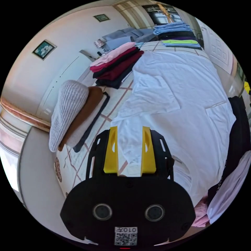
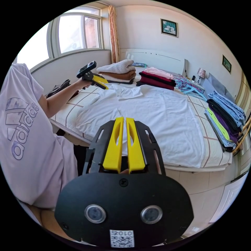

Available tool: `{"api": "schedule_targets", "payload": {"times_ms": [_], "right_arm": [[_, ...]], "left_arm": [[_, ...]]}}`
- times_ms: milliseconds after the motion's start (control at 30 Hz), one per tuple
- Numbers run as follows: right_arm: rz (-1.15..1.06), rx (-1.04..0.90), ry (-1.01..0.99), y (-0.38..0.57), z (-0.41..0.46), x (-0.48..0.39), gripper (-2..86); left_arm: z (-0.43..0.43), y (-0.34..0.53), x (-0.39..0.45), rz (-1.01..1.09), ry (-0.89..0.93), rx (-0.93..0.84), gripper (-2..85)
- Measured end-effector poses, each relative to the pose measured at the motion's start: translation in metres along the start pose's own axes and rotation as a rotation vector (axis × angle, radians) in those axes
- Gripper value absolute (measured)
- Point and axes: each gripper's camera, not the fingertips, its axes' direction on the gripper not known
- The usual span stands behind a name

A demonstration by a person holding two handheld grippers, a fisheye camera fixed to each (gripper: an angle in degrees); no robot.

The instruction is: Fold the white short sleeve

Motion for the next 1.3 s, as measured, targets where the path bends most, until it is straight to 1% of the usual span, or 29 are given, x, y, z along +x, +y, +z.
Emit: {"api": "schedule_targets", "payload": {"times_ms": [100,200,267,300,400,533,600,633,667,700,767,800,833,900,967,1033,1100,1133,1200,1233,1267,1300], "right_arm": [[0.004,0.002,-0.008,0.001,0.0,-0.008,4.1],[-0.011,-0.027,0.007,-0.002,0.001,-0.02,4.1],[-0.023,-0.045,0.028,-0.004,0.001,-0.027,4.1],[-0.024,-0.052,0.037,-0.006,0.001,-0.03,4.1],[-0.016,-0.061,0.041,-0.009,-0.002,-0.033,4.1],[-0.005,-0.092,0.063,-0.012,-0.001,-0.034,4.0],[0.004,-0.101,0.061,-0.013,0.001,-0.032,3.9],[0.004,-0.107,0.054,-0.014,0.001,-0.032,3.8],[0.004,-0.108,0.053,-0.015,0.002,-0.032,3.8],[0.001,-0.108,0.052,-0.016,0.003,-0.032,3.8],[-0.008,-0.113,0.043,-0.018,0.005,-0.032,3.7],[-0.012,-0.12,0.037,-0.02,0.008,-0.031,3.7],[-0.015,-0.131,0.035,-0.023,0.01,-0.03,3.6],[-0.025,-0.141,0.041,-0.027,0.012,-0.031,3.6],[-0.035,-0.137,0.054,-0.03,0.01,-0.032,3.6],[-0.031,-0.129,0.055,-0.029,0.008,-0.032,3.6],[-0.018,-0.118,0.032,-0.026,0.008,-0.029,3.6],[-0.011,-0.109,0.008,-0.025,0.009,-0.026,3.6],[-0.01,-0.1,-0.016,-0.027,0.012,-0.023,3.6],[-0.017,-0.095,-0.017,-0.031,0.014,-0.021,3.6],[-0.021,-0.092,-0.015,-0.033,0.014,-0.02,3.7],[-0.027,-0.084,-0.012,-0.036,0.015,-0.019,3.7]], "left_arm": [[0.032,0.025,-0.049,-0.052,0.084,0.039,11.5],[0.055,0.027,-0.077,-0.065,0.188,0.081,11.0],[0.072,0.024,-0.09,-0.082,0.233,0.089,10.4],[0.086,0.02,-0.095,-0.079,0.229,0.061,9.8],[0.116,0.013,-0.1,-0.03,0.248,0.026,7.4],[0.127,0.014,-0.114,-0.026,0.353,0.094,3.0],[0.135,0.026,-0.139,-0.115,0.453,0.085,1.0],[0.138,0.031,-0.148,-0.161,0.47,0.075,0.7],[0.144,0.042,-0.165,-0.249,0.492,0.058,0.4],[0.151,0.054,-0.179,-0.306,0.543,0.091,0.2],[0.166,0.066,-0.187,-0.36,0.612,0.112,0.0],[0.18,0.07,-0.188,-0.383,0.622,0.071,0.0],[0.186,0.071,-0.189,-0.397,0.641,0.066,0.0],[0.201,0.081,-0.204,-0.533,0.763,0.063,0.1],[0.201,0.084,-0.208,-0.586,0.788,0.045,0.4],[0.183,0.082,-0.207,-0.588,0.693,0.015,0.7],[0.137,0.058,-0.19,-0.503,0.471,0.034,1.2],[0.126,0.047,-0.182,-0.458,0.412,0.036,1.3],[0.095,0.001,-0.148,-0.328,0.147,0.0,1.6],[0.088,-0.01,-0.14,-0.304,0.11,0.03,1.7],[0.078,-0.032,-0.121,-0.231,0.109,0.127,1.7],[0.075,-0.054,-0.102,-0.14,0.166,0.202,1.5]]}}
